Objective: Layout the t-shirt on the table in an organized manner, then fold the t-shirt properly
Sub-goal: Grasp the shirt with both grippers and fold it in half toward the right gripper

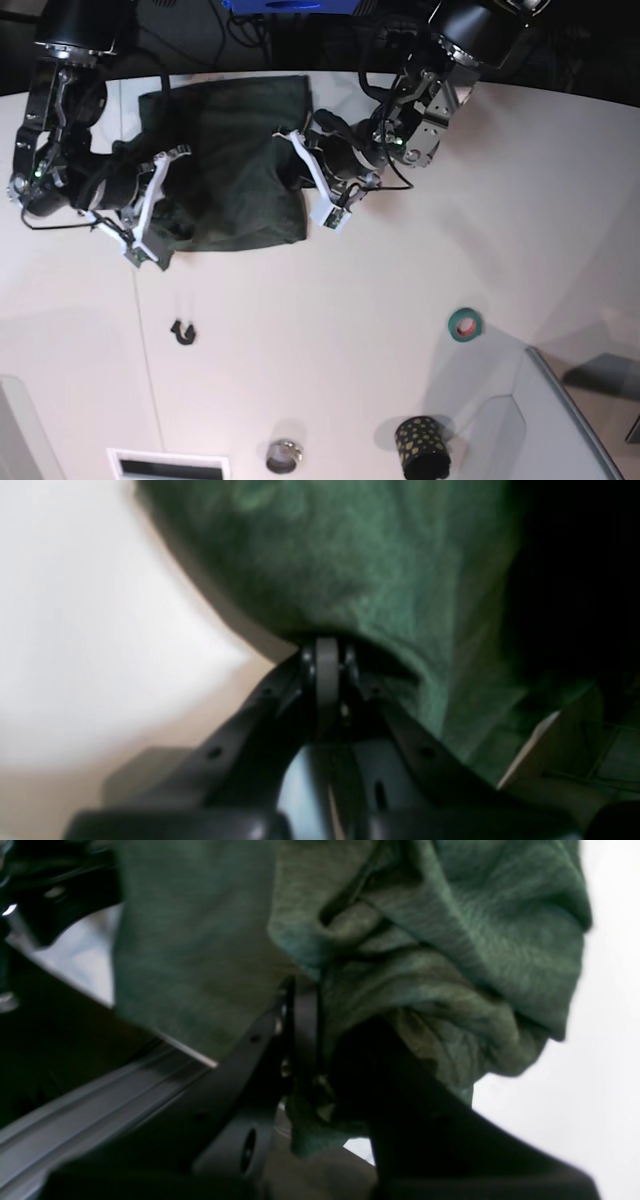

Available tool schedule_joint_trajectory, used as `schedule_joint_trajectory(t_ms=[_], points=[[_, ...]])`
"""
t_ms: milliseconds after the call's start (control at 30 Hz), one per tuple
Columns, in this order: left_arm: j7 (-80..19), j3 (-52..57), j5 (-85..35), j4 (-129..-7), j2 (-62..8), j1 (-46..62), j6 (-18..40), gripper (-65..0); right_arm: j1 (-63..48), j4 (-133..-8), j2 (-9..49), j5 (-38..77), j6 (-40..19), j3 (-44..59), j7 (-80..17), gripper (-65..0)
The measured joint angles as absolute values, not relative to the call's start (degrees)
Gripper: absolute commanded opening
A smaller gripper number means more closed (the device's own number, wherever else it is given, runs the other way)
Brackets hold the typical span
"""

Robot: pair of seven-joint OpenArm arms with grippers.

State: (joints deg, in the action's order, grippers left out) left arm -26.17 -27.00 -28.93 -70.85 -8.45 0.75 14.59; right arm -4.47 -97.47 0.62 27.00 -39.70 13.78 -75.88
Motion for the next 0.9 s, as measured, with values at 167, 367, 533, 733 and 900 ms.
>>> schedule_joint_trajectory(t_ms=[167, 367, 533, 733, 900], points=[[-26.15, -26.96, -28.91, -70.85, -8.08, 0.64, 14.57, -65.0, -5.13, -98.21, -0.71, 26.72, -39.7, 11.7, -75.96, -64.2], [-26.15, -26.98, -28.88, -70.85, -8.1, 0.64, 14.55, -65.0, -5.06, -98.19, -1.98, 26.76, -36.77, 7.9, -75.68, -64.2], [-26.15, -26.98, -28.91, -70.85, -8.1, 0.64, 14.57, -65.0, -4.97, -98.02, -2.02, 26.83, -34.46, 4.97, -72.64, -64.2], [-26.15, -26.98, -28.91, -70.87, -8.14, 0.62, 14.57, -65.0, -4.99, -97.86, -1.91, 26.79, -33.8, 4.86, -72.27, -63.8], [-26.15, -26.96, -28.91, -70.87, -8.16, 0.62, 14.57, -65.0, -5.04, -94.63, -1.91, 26.81, -33.56, 4.86, -72.25, -63.3]])
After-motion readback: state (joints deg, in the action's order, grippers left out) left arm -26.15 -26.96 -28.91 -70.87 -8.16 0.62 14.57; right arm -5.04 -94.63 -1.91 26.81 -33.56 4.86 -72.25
